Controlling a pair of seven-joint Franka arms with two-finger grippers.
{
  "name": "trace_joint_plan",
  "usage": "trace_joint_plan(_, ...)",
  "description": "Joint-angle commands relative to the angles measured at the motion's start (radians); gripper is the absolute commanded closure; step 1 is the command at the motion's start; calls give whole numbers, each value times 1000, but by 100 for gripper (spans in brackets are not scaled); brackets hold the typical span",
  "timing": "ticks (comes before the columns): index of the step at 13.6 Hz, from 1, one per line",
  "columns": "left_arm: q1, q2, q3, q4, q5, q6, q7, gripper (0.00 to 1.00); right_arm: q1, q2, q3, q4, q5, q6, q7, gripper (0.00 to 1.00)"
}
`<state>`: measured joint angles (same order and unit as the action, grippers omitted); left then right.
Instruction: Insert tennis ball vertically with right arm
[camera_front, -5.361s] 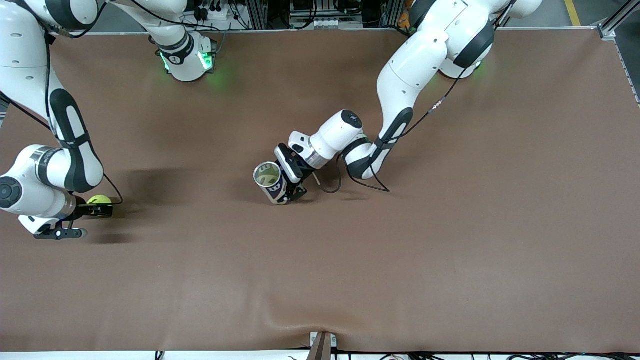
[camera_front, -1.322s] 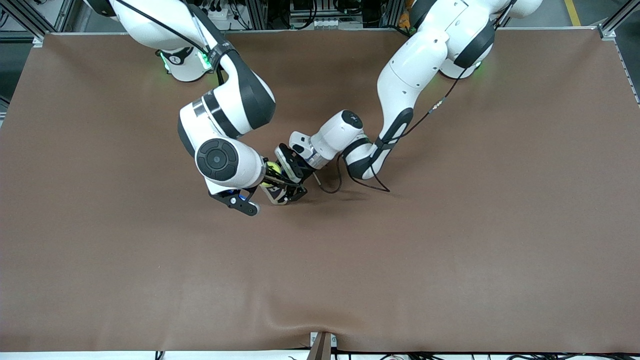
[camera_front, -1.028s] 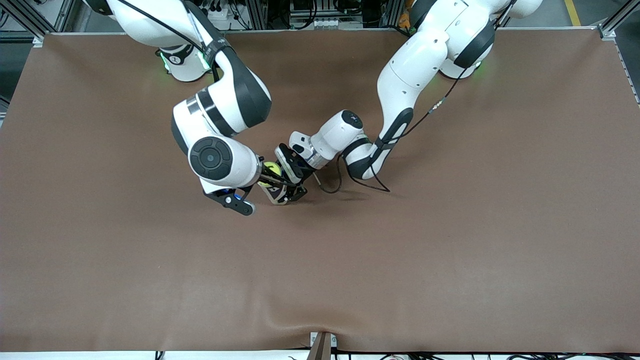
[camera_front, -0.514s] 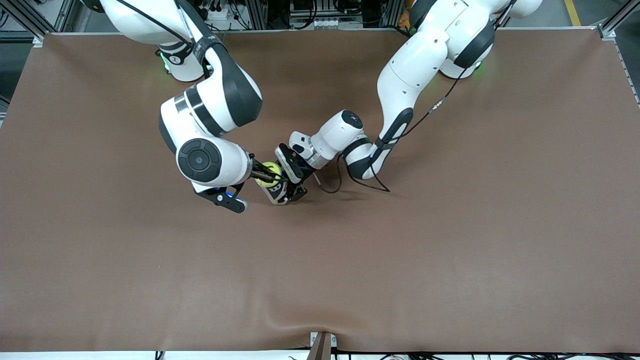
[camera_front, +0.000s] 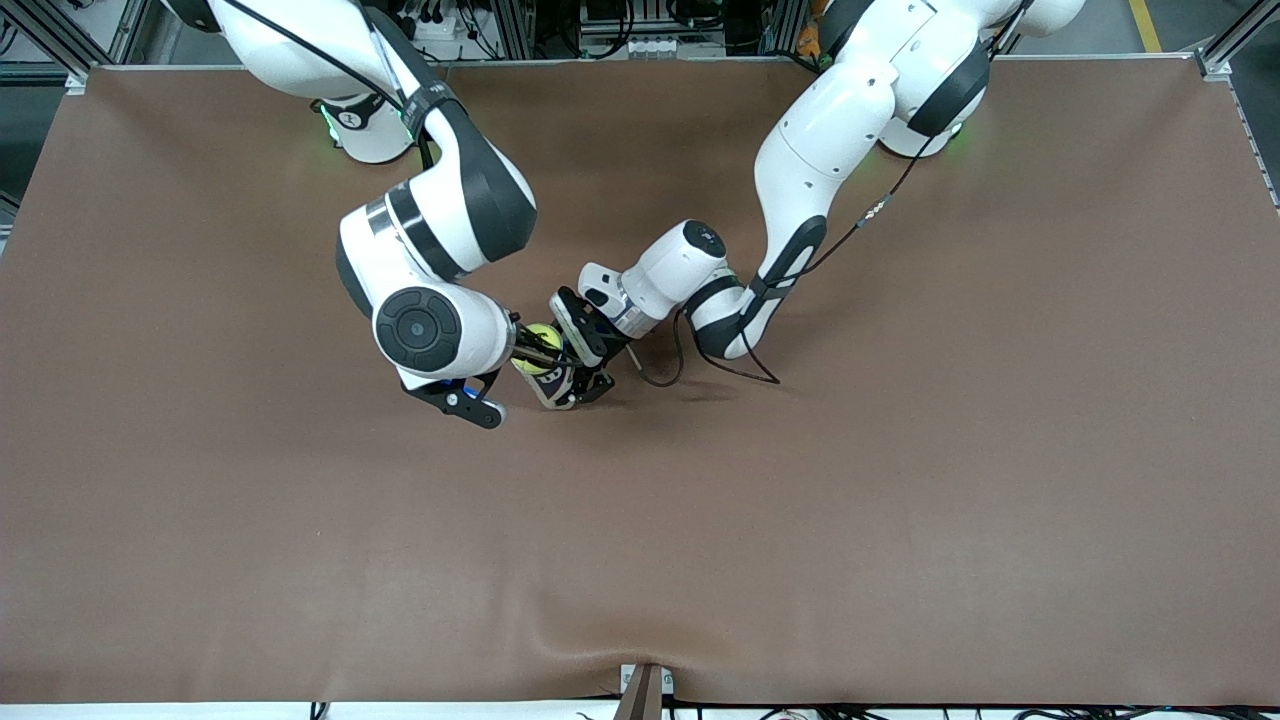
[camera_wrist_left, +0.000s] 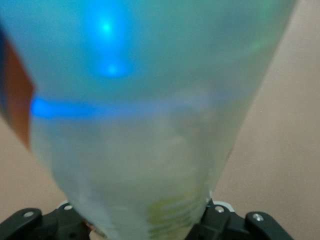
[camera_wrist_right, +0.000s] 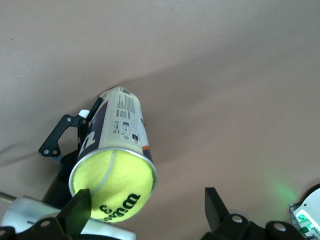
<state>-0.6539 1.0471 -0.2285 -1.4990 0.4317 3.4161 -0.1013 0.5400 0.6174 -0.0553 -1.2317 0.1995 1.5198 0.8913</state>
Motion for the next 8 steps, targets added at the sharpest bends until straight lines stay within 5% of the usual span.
trace_joint_plan(1,8,-16,5,-21,5,0,5,23,0,7,-1,-18,5,7,-11,0)
trace_joint_plan(8,10,-16,5,-23,5,0,5,23,-37,-93,-12,-6,-12,-95,-86,0)
